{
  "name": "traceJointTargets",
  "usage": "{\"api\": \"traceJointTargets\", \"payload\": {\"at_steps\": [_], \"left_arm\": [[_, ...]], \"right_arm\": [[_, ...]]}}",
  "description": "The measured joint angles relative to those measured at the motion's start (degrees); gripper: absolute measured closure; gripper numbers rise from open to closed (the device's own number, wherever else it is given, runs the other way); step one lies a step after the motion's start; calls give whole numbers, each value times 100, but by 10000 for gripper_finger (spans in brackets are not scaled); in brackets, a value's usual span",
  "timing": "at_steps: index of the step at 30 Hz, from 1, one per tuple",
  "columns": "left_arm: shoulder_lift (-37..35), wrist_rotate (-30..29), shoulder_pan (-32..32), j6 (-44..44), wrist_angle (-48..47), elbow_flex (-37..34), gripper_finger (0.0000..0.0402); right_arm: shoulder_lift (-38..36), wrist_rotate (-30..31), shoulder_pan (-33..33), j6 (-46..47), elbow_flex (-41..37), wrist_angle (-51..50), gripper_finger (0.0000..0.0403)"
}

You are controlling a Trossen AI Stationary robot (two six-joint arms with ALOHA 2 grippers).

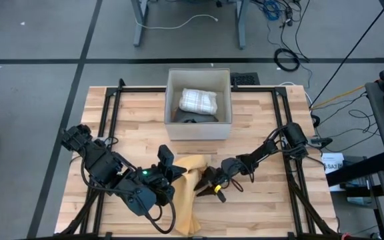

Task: Fold towel
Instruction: Fold the orange towel

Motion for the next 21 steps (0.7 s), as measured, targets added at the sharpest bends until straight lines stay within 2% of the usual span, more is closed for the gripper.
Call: {"api": "traceJointTargets", "payload": {"at_steps": [7, 16, 21], "left_arm": [[0, 0, -27, -220, -391, 0, 401], [0, 0, -70, -777, -1130, 0, 401], [0, 1, -129, -1013, -1539, 0, 401]], "right_arm": [[0, 191, 72, -4, 0, 31, 301], [-172, 391, 433, -779, -2, 187, 396], [-724, 385, 734, -1380, -2, 170, 400]]}}
